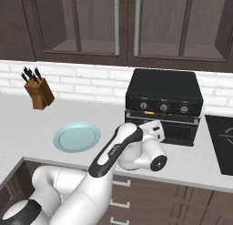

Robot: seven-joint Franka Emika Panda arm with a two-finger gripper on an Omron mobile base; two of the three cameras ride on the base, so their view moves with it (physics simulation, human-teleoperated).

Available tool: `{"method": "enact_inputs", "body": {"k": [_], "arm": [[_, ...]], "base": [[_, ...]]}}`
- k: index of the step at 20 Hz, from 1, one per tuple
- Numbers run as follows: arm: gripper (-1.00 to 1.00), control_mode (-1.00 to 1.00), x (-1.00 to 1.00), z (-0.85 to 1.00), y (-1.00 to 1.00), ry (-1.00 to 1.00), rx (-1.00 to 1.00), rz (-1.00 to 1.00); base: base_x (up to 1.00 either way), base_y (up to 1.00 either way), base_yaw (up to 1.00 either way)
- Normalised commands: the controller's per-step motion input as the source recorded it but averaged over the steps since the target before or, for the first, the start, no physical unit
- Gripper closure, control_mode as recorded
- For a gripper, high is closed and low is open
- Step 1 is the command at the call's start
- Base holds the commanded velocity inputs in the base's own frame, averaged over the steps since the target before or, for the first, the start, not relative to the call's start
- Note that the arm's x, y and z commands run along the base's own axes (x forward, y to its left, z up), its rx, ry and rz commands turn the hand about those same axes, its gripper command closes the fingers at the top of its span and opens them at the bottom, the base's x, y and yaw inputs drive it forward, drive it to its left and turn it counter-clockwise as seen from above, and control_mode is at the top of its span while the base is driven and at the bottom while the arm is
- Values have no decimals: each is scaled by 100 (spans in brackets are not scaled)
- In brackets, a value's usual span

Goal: Pick up the kebab skewer and baguette bread, and place them inside the toaster oven. Close the toaster oven door and start by setting the timer.

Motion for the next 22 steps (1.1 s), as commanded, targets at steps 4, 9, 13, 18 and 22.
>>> {"method": "enact_inputs", "body": {"k": [4, 9, 13, 18, 22], "arm": [[-100, -100, 5, -5, -11, -5, 0, -6], [-100, -100, 22, -1, -10, -3, 0, -6], [-100, -100, 29, -6, -2, -3, 0, -5], [-100, -100, 7, -20, -4, 0, 0, -5], [-100, -100, 8, -13, -3, -1, 0, -5]], "base": [[0, 0, 0], [0, 0, 0], [0, 0, 0], [0, 0, 0], [0, 0, 0]]}}
